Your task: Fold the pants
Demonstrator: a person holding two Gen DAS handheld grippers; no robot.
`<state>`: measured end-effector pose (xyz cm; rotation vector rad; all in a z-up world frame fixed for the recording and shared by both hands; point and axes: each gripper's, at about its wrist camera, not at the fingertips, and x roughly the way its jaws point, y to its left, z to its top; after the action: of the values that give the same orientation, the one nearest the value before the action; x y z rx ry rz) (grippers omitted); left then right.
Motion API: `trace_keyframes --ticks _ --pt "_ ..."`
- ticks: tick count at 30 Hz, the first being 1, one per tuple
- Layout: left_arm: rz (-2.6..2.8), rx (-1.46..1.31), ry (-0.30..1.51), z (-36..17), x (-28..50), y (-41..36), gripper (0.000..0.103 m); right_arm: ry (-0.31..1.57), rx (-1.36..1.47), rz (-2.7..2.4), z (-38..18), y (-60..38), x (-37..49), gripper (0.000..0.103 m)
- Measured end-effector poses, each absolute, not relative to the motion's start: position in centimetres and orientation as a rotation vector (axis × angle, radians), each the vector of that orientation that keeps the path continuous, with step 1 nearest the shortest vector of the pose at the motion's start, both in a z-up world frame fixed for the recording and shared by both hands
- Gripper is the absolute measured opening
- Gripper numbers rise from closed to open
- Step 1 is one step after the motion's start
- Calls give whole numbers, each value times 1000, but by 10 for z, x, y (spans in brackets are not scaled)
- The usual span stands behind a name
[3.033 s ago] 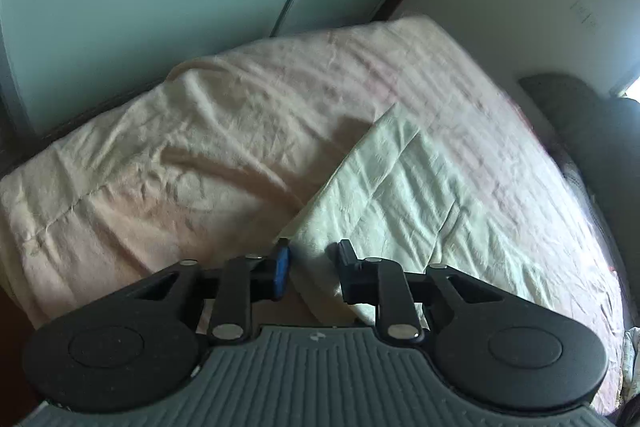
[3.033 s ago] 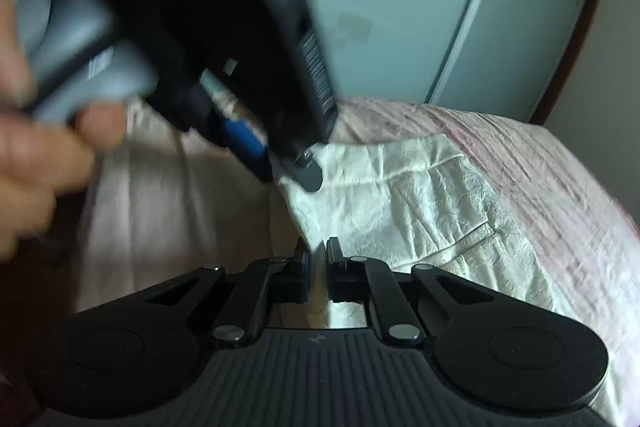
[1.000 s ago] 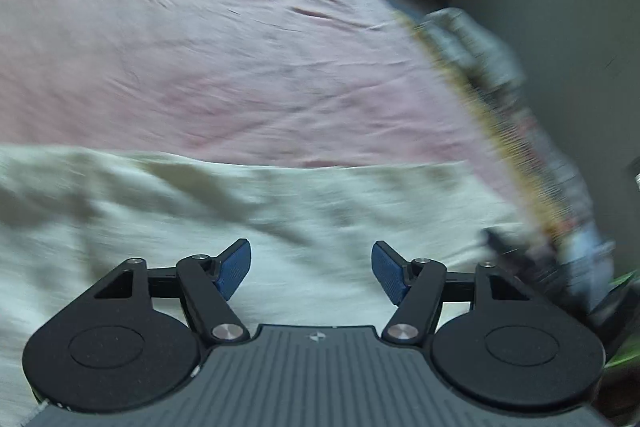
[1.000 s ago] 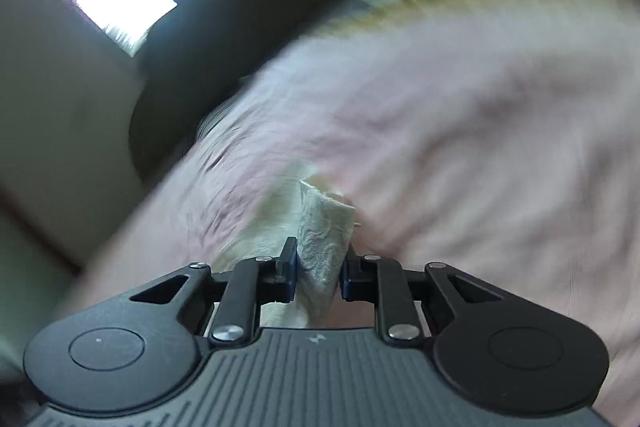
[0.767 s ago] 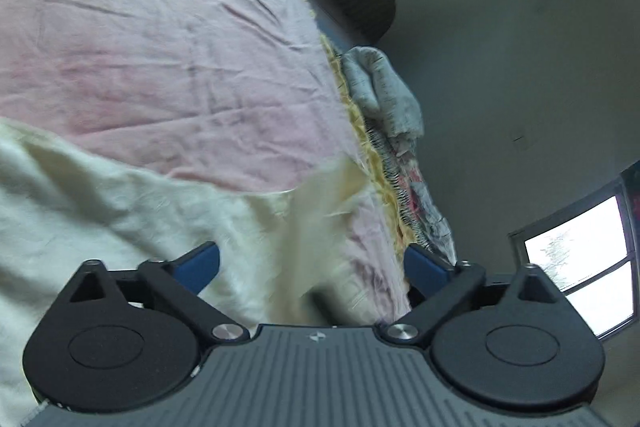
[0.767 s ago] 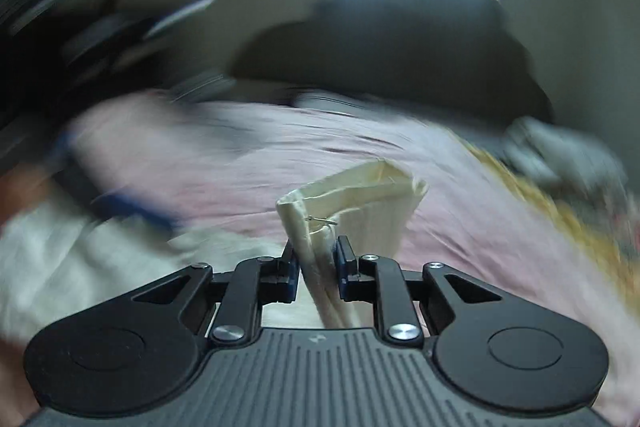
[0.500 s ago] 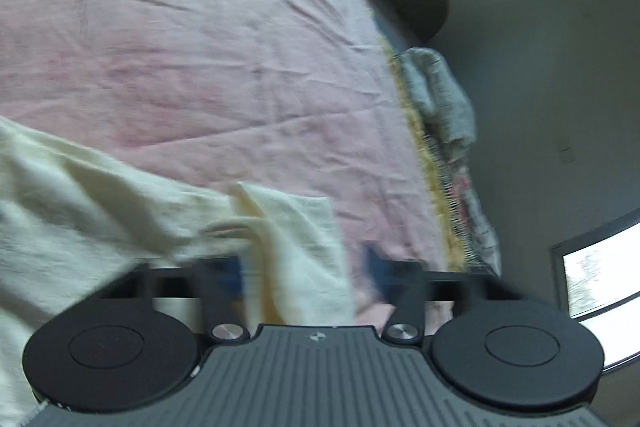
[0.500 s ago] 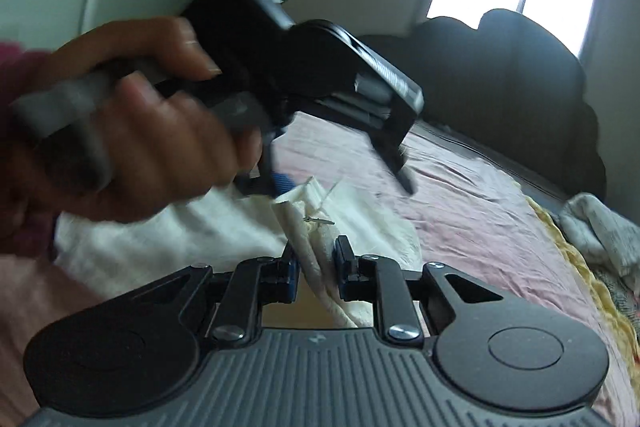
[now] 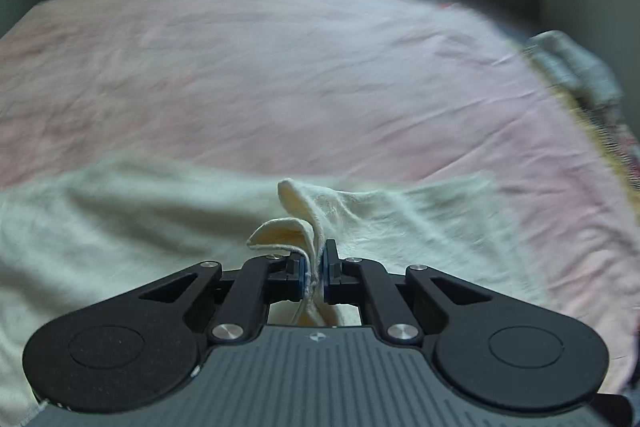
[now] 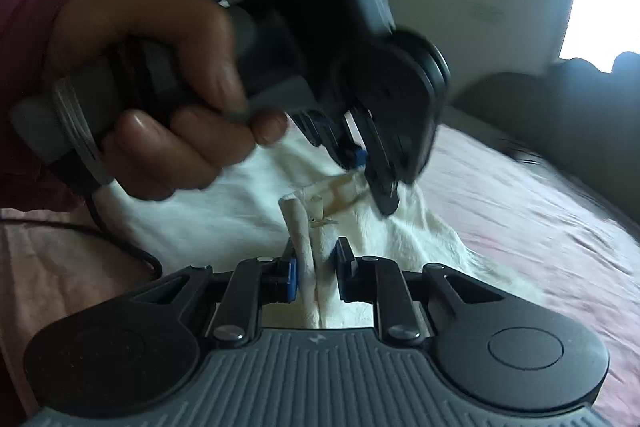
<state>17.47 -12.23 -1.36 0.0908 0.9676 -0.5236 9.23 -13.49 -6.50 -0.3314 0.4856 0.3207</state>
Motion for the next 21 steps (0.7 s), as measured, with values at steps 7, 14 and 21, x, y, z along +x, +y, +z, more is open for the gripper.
trace_keyframes --ticks 7,14,21 --pt "-379 90 879 -9 179 -68 71 540 -418 384 -75 -105 91 26" --pt "-232 75 828 14 180 -32 71 490 -25 507 -39 -148 80 28" --pt "-406 -52 987 16 164 -36 71 603 -352 394 -66 -131 75 28"
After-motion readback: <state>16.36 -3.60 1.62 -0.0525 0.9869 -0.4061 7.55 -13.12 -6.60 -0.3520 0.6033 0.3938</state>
